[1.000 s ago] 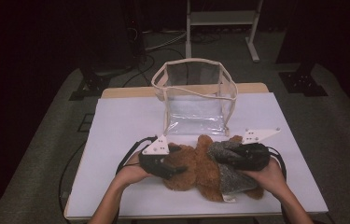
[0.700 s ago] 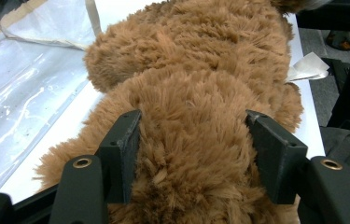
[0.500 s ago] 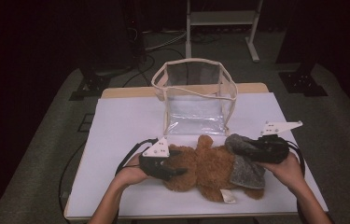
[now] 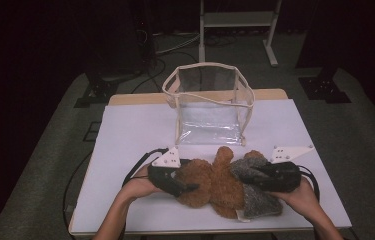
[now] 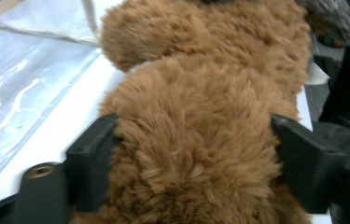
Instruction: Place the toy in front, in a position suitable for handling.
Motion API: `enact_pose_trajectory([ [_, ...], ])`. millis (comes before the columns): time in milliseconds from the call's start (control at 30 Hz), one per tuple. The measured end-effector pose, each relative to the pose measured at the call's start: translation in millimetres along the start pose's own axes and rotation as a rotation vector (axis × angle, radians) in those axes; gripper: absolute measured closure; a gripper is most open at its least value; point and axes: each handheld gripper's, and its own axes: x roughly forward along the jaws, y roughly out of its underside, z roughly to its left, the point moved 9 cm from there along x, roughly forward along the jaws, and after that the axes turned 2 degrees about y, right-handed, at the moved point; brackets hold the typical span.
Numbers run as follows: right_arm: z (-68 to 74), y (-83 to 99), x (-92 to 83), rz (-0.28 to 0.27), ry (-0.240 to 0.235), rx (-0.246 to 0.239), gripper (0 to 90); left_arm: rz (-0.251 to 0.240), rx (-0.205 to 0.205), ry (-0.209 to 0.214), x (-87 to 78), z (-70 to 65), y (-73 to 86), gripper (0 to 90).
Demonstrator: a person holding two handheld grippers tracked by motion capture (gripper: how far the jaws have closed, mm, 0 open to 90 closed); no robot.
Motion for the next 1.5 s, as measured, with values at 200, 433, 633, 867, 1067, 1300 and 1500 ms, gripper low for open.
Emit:
enact_pose_trajectory([
  [200,-11.7,-29.4,1.1,0.015,0.039,-0.034,65.5,0.007,0.017,0.005,0.7,-2.5,2.5,26.9],
  [433,-19.3,-36.0,39.7,0.09,0.001,-0.037,64.7,-0.004,0.006,0.009,-2.0,-1.3,2.8,24.4],
  [633,-5.3,-17.3,38.5,0.044,-0.008,-0.011,66.0,-0.005,-0.005,-0.006,-9.2,3.3,0.1,8.2],
  [867,13.4,-4.0,24.2,-0.015,-0.014,-0.045,66.6,-0.017,-0.019,0.022,-10.3,-1.1,-3.6,3.3],
  [1067,24.5,2.9,17.4,-0.027,-0.021,-0.066,67.1,-0.011,-0.057,0.08,-2.7,-4.7,1.5,2.4],
  [1300,27.1,5.3,14.3,-0.022,-0.038,-0.057,67.0,0.039,-0.03,0.132,16.9,-14.5,2.4,7.5],
  [1500,22.0,-1.2,17.1,-0.019,-0.023,-0.043,65.7,0.056,0.01,0.059,12.1,-7.4,1.0,29.5],
])
